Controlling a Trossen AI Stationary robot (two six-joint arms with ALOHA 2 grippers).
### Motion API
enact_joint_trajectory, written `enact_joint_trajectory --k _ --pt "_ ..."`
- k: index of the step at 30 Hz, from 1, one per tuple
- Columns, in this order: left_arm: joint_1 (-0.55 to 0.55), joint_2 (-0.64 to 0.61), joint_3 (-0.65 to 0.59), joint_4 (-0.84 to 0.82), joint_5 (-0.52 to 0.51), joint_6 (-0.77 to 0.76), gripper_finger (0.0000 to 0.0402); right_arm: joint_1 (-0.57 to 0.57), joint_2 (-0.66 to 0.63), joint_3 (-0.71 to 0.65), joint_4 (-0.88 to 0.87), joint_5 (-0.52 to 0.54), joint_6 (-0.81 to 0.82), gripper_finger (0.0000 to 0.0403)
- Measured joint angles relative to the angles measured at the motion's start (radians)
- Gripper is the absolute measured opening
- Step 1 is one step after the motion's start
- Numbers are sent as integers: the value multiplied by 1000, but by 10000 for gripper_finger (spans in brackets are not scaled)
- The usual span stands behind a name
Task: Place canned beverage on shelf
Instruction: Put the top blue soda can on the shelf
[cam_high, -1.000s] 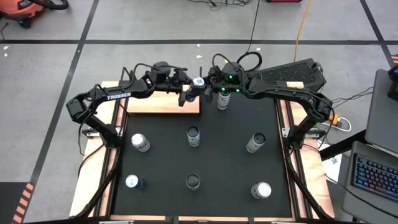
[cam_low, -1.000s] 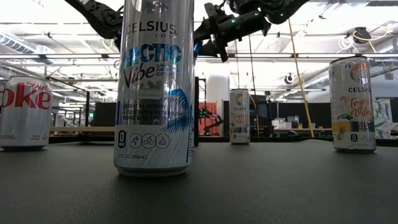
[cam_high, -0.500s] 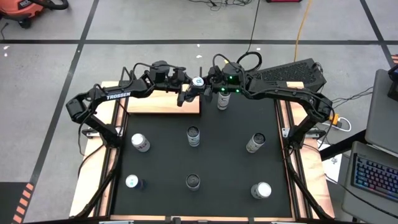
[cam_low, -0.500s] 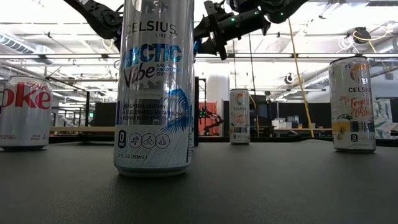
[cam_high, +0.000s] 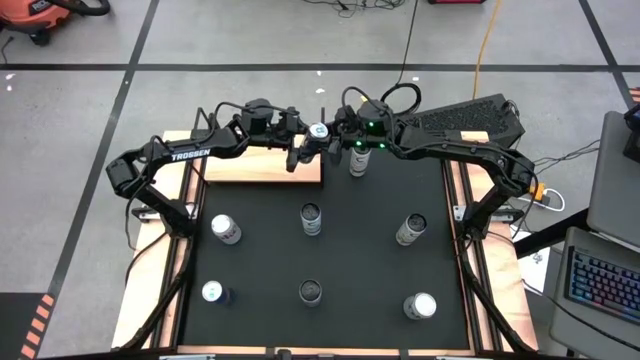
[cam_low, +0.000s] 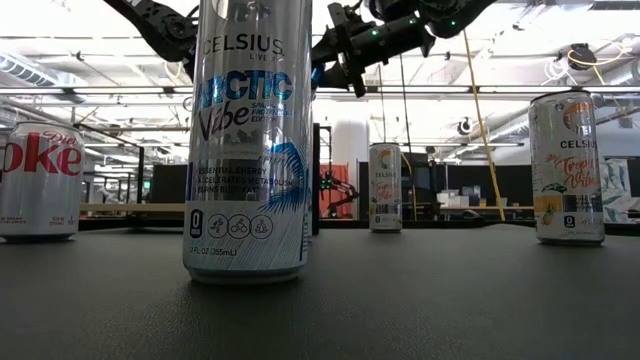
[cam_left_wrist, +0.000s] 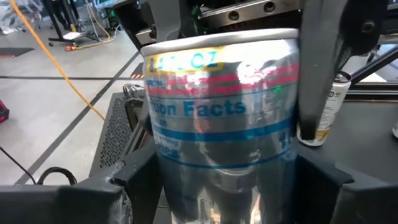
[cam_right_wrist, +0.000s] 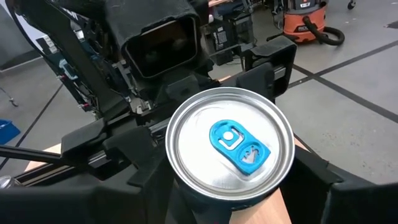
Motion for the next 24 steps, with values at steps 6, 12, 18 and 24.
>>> enact_joint_trajectory --k 6,12,18,24 --pt "3 0 -1 21 -2 -2 221 -1 -2 0 6 4 -7 221" --pt "8 0 -17 34 1 7 214 -3 -2 0 6 4 -2 243" --pt "9 0 -44 52 0 15 213 -5 -1 0 5 0 6 261" --pt "31 0 -104 157 1 -15 213 -16 -1 2 14 -1 2 267"
